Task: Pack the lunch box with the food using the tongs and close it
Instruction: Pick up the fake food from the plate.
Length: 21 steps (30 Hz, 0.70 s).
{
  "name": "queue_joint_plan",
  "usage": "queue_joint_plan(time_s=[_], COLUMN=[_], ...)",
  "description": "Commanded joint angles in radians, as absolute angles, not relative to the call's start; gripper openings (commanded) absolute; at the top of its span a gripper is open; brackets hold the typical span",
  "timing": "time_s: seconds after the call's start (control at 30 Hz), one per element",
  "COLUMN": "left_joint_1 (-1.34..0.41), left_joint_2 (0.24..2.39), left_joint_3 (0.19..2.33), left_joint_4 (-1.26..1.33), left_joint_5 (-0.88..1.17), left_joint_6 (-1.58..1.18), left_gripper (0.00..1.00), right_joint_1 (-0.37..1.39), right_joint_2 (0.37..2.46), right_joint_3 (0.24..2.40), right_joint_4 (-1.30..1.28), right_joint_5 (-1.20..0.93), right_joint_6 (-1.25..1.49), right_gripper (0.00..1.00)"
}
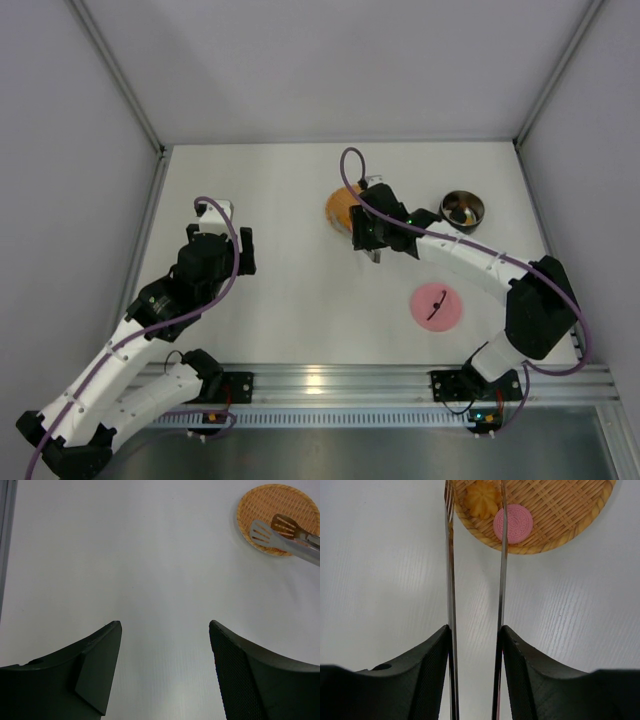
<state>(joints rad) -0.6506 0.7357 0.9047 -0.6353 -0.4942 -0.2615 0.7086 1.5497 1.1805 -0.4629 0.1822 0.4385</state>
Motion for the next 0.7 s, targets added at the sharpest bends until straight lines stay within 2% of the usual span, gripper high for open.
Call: queue_joint_plan(time_s=[0.0,0.67], left_joint_1=[-0.649,-0.649], left_joint_2=[0.729,0.727], left_joint_3=[0.893,0.894], left_joint_4=[-0.601,-0.601], left_joint_5=[-0.499,-0.5], left_joint_6=[-0.255,-0.255], left_gripper=[0.76,0.76], right_joint_1=[0.703,0.672], right_joint_2=[1.562,1.606], right_joint_3=[1.238,1.239], right_joint_4=[-0.405,-0.411], right_joint_5=[0.202,0.167], right_joint_6=[0.434,0.426], right_gripper=[0.44,0.4])
